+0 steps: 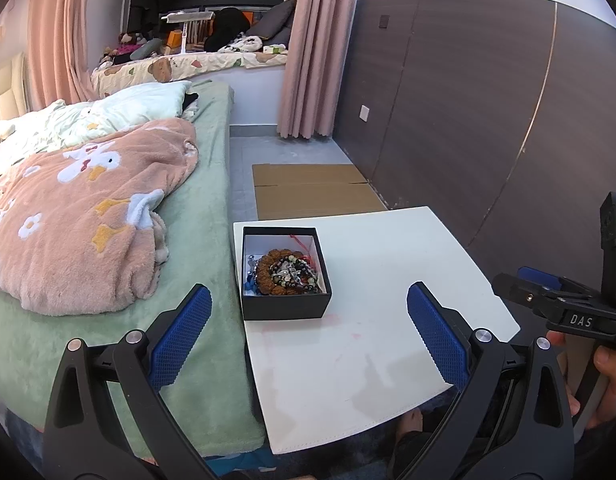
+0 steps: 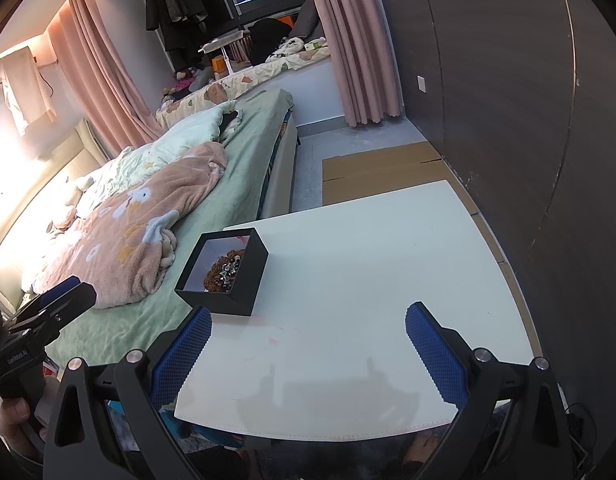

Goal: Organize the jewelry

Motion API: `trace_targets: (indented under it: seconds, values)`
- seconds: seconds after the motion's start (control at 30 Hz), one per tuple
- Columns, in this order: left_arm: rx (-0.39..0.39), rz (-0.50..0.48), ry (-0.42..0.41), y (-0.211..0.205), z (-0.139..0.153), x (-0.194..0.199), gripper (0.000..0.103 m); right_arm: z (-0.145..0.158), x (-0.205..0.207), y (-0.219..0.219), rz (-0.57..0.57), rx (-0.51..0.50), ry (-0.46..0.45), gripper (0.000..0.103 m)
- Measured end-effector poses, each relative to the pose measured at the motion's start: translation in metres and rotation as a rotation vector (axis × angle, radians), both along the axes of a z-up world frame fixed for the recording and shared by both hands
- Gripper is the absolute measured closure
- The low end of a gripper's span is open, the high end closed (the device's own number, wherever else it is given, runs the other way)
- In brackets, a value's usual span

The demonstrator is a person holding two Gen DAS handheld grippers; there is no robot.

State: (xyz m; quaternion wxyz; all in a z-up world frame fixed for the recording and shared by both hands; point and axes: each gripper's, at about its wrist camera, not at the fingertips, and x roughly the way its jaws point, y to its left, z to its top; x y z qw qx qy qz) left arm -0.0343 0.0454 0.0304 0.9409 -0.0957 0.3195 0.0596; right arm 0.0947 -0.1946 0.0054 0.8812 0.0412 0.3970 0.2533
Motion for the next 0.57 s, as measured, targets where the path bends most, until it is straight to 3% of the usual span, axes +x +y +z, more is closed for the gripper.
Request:
trace_targets:
  seconds: [0.57]
  values:
    - [-0.013,-0.014,0.038,0.006,-0.010,0.028,0.005,-0.007,0.011,0.008,-0.004,-0.005,0.025,0.008]
